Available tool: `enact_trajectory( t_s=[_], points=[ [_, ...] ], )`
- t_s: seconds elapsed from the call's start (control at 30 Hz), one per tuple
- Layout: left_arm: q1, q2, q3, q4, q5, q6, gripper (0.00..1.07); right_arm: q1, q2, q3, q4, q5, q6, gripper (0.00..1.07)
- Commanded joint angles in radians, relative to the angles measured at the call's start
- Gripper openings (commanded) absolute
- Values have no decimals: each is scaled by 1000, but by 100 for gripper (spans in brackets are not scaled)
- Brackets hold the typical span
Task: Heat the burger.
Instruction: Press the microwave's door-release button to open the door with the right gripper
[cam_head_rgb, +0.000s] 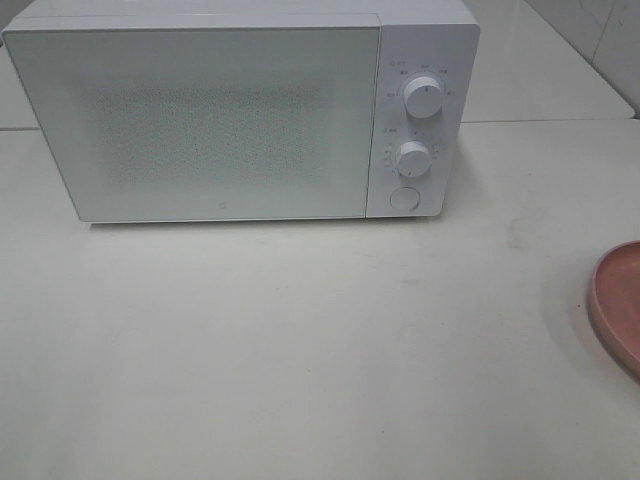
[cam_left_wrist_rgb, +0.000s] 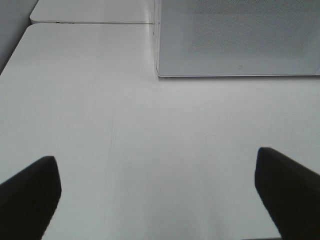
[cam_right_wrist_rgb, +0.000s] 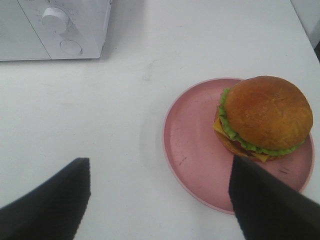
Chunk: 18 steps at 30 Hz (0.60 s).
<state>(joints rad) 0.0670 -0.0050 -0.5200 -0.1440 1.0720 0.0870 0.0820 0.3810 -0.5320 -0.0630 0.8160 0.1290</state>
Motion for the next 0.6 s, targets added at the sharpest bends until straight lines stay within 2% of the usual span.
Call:
enact_trajectory(
  t_s=[0.03,0.4,0.6],
  points=[
    [-4,-17,2,-8,1,-5,98,-5,58,-9,3,-59,-2,75],
    [-4,-17,2,-8,1,-5,98,-5,243,-9,3,-271,-2,75],
    [-4,-17,2,-8,1,-5,98,-5,379,-9,4,-469,-2,75]
  ],
)
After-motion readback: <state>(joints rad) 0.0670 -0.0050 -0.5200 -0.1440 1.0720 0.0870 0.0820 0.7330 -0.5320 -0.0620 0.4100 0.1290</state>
